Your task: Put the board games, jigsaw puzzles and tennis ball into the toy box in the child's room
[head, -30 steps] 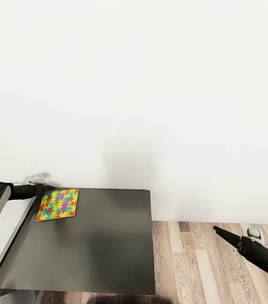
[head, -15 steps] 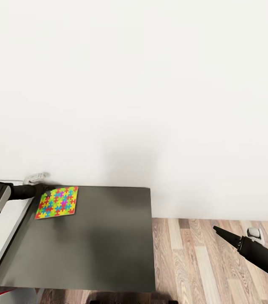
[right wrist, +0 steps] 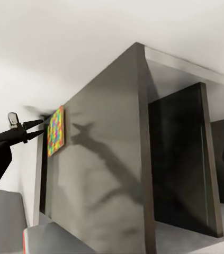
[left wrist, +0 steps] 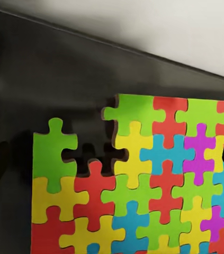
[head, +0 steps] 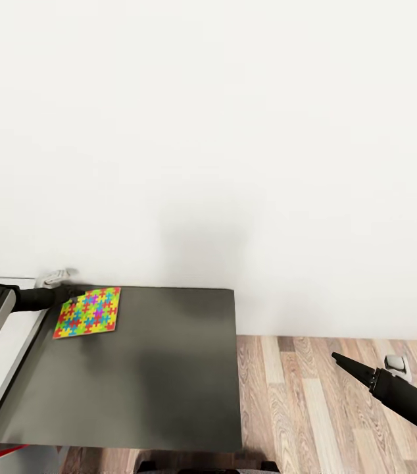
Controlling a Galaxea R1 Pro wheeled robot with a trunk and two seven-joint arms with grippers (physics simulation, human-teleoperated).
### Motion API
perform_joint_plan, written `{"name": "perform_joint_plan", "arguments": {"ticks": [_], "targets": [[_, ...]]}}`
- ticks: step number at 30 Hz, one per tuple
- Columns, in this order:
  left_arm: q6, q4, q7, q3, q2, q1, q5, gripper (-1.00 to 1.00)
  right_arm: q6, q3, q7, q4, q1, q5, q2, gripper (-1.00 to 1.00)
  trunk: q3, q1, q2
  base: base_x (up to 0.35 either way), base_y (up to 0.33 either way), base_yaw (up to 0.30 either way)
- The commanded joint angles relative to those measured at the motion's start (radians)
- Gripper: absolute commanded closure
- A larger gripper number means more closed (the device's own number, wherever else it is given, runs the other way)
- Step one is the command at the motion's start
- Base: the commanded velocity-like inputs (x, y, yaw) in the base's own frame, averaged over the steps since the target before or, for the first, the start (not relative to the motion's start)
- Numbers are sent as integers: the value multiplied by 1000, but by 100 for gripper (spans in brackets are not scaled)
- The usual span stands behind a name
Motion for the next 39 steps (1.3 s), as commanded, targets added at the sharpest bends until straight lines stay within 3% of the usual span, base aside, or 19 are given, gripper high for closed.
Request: {"name": "perform_joint_plan", "arguments": {"ticks": [1,14,39], "targets": [[7,-1,-7,6,0,-1,-6,-100,4,-1,4,0,-1,1,0,-100,-3,0,-2,0,0,0],[7,-1,-81,4,0,-1,-10,-100,1,-1,4,0,-1,1,0,-100,-20,0,-2,0,0,0],[1,-1,-87,-6,-2,0,-11,-100,-4,-1,4,0,-1,0,0,-100,-21,0,-2,0,-11,0]]}}
